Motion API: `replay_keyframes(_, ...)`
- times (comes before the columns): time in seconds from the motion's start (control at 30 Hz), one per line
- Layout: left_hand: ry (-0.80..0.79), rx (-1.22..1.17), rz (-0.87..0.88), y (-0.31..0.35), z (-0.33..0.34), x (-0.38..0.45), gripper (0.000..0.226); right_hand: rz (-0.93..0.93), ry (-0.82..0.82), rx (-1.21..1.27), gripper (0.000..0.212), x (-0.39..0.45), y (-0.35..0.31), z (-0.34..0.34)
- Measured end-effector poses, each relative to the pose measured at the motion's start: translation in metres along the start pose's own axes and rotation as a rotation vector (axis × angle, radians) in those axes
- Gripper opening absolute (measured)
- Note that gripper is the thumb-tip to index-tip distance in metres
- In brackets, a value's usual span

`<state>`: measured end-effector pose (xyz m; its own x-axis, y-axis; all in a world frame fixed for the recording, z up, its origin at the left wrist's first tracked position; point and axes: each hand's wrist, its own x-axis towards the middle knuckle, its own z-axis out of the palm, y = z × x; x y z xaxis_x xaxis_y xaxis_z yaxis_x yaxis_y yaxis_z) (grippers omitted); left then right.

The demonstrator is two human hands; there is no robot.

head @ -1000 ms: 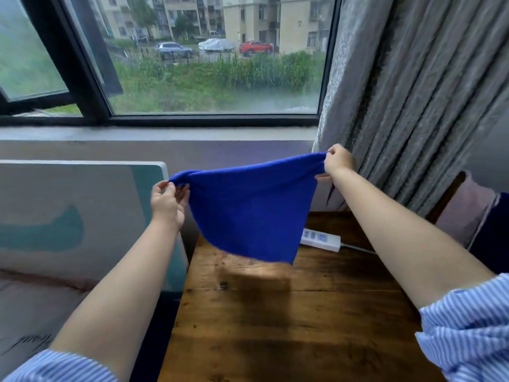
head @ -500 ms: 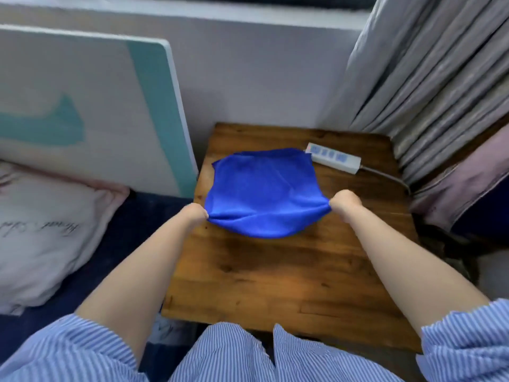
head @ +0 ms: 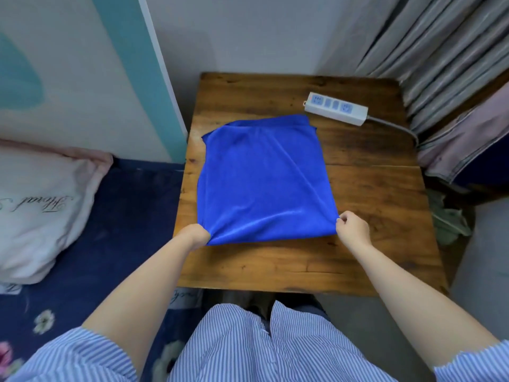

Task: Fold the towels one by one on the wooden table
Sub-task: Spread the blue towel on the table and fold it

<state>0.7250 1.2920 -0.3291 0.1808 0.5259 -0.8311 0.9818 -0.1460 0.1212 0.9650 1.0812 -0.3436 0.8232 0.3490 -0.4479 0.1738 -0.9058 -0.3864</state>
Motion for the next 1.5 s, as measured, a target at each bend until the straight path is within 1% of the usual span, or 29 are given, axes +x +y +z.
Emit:
replay_keyframes(0.07, -0.027, 0.019, -0.022, -0.008, 0.010, 0.002, 0.014, 0.006, 0.034, 0.022, 0.017, -0.007, 0.011, 0.008)
replay_keyframes(0.13, -0.046, 0.008, -0.031, -0.016, 0.020, 0.007, 0.019, 0.044, 0.056, 0.053, 0.021, -0.014, 0.020, 0.016)
replay_keyframes(0.23, -0.050, -0.010, -0.046, -0.026, 0.030, 0.010, 0.023, 0.086, 0.032, 0.047, 0.022, -0.024, 0.030, 0.020)
replay_keyframes(0.3, -0.056, -0.010, -0.043, -0.031, 0.034, 0.009, 0.020, 0.113, 0.008, 0.040, 0.022, -0.029, 0.033, 0.023)
replay_keyframes(0.37, -0.075, 0.039, -0.014, -0.031, 0.034, 0.009, 0.014, 0.128, 0.015, 0.046, 0.025, -0.032, 0.031, 0.023)
replay_keyframes(0.43, -0.043, 0.154, 0.021, -0.026, 0.030, 0.010, 0.008, 0.123, 0.049, 0.056, 0.028, -0.029, 0.025, 0.022)
replay_keyframes(0.57, 0.093, 0.289, 0.074, 0.003, 0.011, 0.022, 0.008, 0.047, 0.059, -0.014, 0.024, -0.009, 0.005, 0.012)
replay_keyframes(0.7, 0.151, 0.336, 0.127, 0.046, -0.011, 0.041, 0.025, -0.094, 0.088, -0.012, 0.022, 0.019, -0.028, 0.003)
replay_keyframes(0.77, 0.186, 0.347, 0.142, 0.067, -0.025, 0.049, 0.027, -0.154, 0.073, -0.014, 0.021, 0.035, -0.047, 0.000)
replay_keyframes(0.8, 0.203, 0.347, 0.150, 0.079, -0.033, 0.055, 0.025, -0.182, 0.058, -0.019, 0.021, 0.048, -0.058, -0.001)
replay_keyframes(0.9, 0.265, 0.312, 0.186, 0.110, -0.057, 0.069, 0.007, -0.268, -0.003, -0.067, 0.020, 0.087, -0.083, -0.004)
replay_keyframes(1.0, 0.328, 0.282, 0.209, 0.125, -0.076, 0.083, 0.021, -0.328, -0.053, -0.134, 0.025, 0.114, -0.105, -0.008)
replay_keyframes(1.17, 0.438, 0.234, 0.203, 0.153, -0.105, 0.118, 0.032, -0.421, -0.063, -0.235, 0.037, 0.170, -0.134, -0.008)
replay_keyframes(1.23, 0.450, 0.218, 0.240, 0.161, -0.108, 0.130, 0.036, -0.441, -0.085, -0.315, 0.043, 0.187, -0.140, -0.006)
replay_keyframes(1.3, 0.451, 0.266, 0.298, 0.167, -0.107, 0.143, 0.042, -0.435, -0.111, -0.407, 0.047, 0.198, -0.146, -0.005)
replay_keyframes(1.37, 0.439, 0.360, 0.328, 0.169, -0.104, 0.152, 0.047, -0.428, -0.121, -0.521, 0.045, 0.204, -0.148, -0.003)
replay_keyframes(1.4, 0.426, 0.386, 0.347, 0.169, -0.104, 0.156, 0.047, -0.425, -0.133, -0.565, 0.041, 0.206, -0.149, -0.003)
replay_keyframes(1.43, 0.405, 0.371, 0.383, 0.168, -0.106, 0.158, 0.044, -0.426, -0.159, -0.584, 0.036, 0.209, -0.151, -0.004)
replay_keyframes(1.5, 0.340, 0.227, 0.499, 0.163, -0.112, 0.156, 0.035, -0.434, -0.244, -0.543, 0.032, 0.210, -0.156, -0.010)
